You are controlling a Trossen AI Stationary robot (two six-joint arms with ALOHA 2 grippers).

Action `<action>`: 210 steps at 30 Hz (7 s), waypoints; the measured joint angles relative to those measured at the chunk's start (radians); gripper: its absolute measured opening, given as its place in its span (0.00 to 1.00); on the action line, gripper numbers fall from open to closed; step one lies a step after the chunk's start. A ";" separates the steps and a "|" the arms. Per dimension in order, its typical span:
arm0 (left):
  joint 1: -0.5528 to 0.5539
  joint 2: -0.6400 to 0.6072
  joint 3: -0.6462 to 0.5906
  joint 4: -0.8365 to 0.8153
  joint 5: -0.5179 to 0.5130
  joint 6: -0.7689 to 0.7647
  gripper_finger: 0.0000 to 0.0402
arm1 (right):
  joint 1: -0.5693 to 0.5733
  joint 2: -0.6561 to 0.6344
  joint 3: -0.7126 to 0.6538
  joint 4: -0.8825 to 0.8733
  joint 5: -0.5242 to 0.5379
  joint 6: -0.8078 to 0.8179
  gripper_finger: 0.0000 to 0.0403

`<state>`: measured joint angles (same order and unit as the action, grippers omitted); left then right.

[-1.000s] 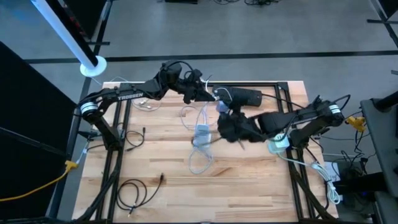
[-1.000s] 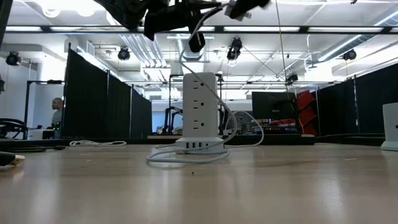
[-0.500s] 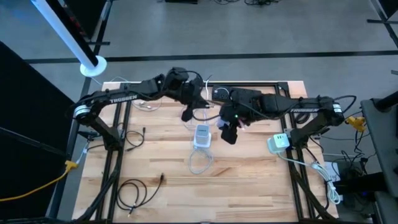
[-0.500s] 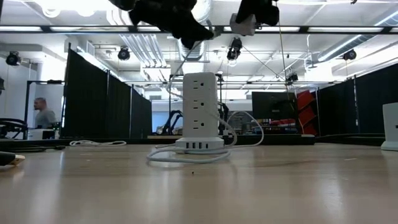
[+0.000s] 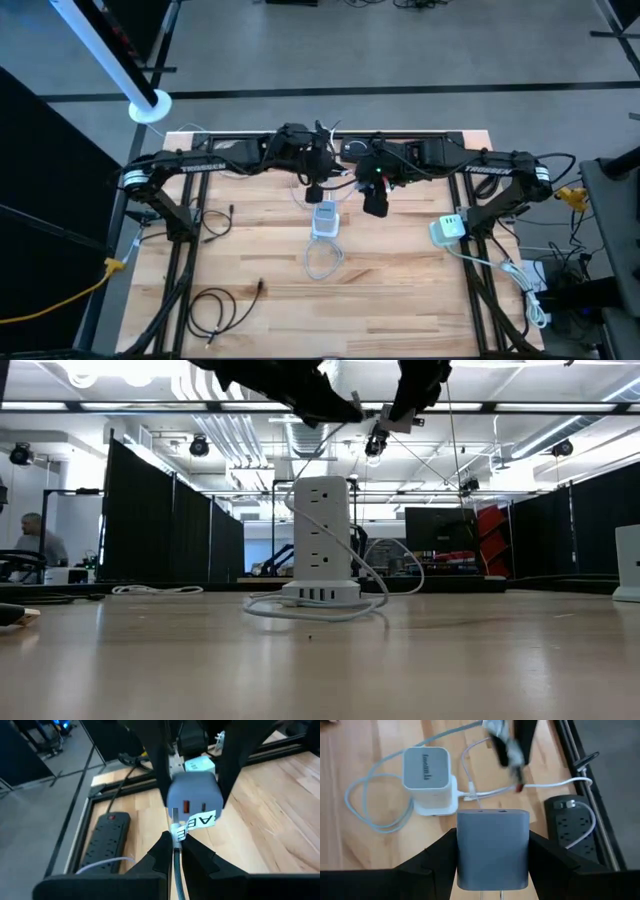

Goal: Insert USB
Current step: Insert the right white charger cable into the purple charger adapter, then insert the purple charger adapter into the right white outlet extension

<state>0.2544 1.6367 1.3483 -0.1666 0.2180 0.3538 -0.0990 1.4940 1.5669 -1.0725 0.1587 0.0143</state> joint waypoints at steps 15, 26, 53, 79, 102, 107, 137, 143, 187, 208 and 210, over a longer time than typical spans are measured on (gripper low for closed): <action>-0.042 0.026 0.000 0.068 0.000 -0.024 0.04 | 0.000 0.000 0.000 -0.042 0.000 0.027 0.47; -0.045 0.049 0.000 0.061 -0.041 -0.029 0.04 | 0.003 0.000 -0.002 -0.040 -0.023 0.018 0.47; -0.050 0.076 -0.002 0.064 -0.036 -0.042 0.04 | 0.000 0.025 -0.003 -0.026 -0.055 0.011 0.47; -0.057 0.075 -0.003 0.074 0.016 -0.053 0.04 | 0.000 0.053 -0.001 -0.007 -0.084 -0.008 0.47; -0.042 0.064 -0.001 0.094 0.087 0.053 0.04 | 0.007 0.041 -0.002 -0.004 -0.067 -0.017 0.47; -0.043 0.057 0.000 0.078 0.085 0.074 0.04 | 0.013 0.036 -0.001 -0.003 -0.069 0.015 0.47; -0.020 -0.394 0.002 -0.223 -0.191 0.081 0.55 | 0.028 -0.136 0.001 -0.021 -0.027 0.177 0.47; -0.012 -0.511 0.000 -0.204 -0.022 0.017 0.46 | 0.028 -0.220 0.000 -0.032 -0.001 0.279 0.47; -0.180 -0.081 -0.002 0.349 0.125 0.491 0.77 | 0.061 -0.209 -0.018 0.236 -0.255 0.607 0.47; -0.195 -0.078 -0.002 0.264 0.105 0.476 0.71 | 0.062 -0.129 -0.018 0.392 -0.455 0.629 0.47; -0.195 -0.078 -0.002 0.264 0.101 0.475 0.60 | 0.062 -0.131 -0.018 0.404 -0.455 0.629 0.47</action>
<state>0.0595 1.5589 1.3460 0.0977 0.3185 0.8291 -0.0372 1.3628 1.5490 -0.6682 -0.2966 0.6437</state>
